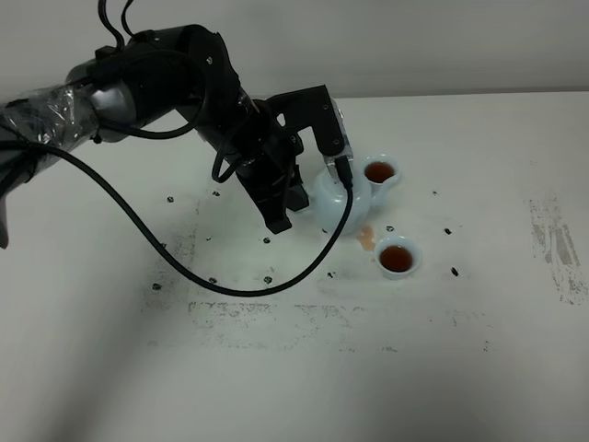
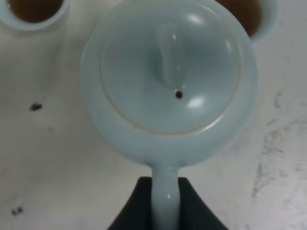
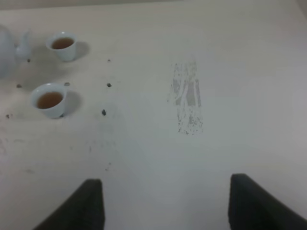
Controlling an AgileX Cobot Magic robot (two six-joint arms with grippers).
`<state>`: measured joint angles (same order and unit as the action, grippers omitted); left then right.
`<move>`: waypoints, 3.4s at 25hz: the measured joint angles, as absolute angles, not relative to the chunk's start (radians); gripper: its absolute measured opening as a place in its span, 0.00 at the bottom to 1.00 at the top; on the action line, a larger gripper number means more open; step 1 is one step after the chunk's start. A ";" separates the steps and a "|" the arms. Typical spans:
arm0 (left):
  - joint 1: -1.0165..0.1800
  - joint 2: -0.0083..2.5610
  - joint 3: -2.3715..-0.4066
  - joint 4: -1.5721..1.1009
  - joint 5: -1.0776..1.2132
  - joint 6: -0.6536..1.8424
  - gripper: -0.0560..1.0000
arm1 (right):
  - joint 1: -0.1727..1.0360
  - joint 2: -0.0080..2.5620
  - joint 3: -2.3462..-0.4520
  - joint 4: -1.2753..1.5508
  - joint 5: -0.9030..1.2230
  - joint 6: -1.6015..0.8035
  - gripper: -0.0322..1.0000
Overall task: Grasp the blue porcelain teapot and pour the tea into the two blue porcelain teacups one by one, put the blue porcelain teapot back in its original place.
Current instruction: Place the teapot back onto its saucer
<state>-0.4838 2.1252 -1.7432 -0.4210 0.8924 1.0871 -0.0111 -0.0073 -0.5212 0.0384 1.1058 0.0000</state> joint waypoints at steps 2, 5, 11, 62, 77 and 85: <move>-0.484 2.112 -1.743 -0.420 0.921 1.064 0.10 | -0.011 -0.007 -0.521 0.038 1.106 0.000 0.55; -0.485 2.100 -1.743 -0.417 0.952 1.054 0.10 | -0.011 -0.007 -0.521 0.038 1.106 0.000 0.55; -0.486 2.070 -1.743 -0.409 0.994 1.050 0.10 | -0.011 -0.007 -0.521 0.038 1.106 0.000 0.55; -0.304 1.870 -1.133 -0.620 0.616 1.452 0.10 | -0.011 -0.007 -0.521 0.038 1.106 0.000 0.55; -0.285 1.918 -1.133 -0.626 0.581 1.462 0.10 | -0.011 -0.007 -0.521 0.038 1.106 0.000 0.55; -0.285 1.920 -1.133 -0.686 0.572 1.531 0.10 | -0.011 -0.007 -0.521 0.038 1.106 0.000 0.55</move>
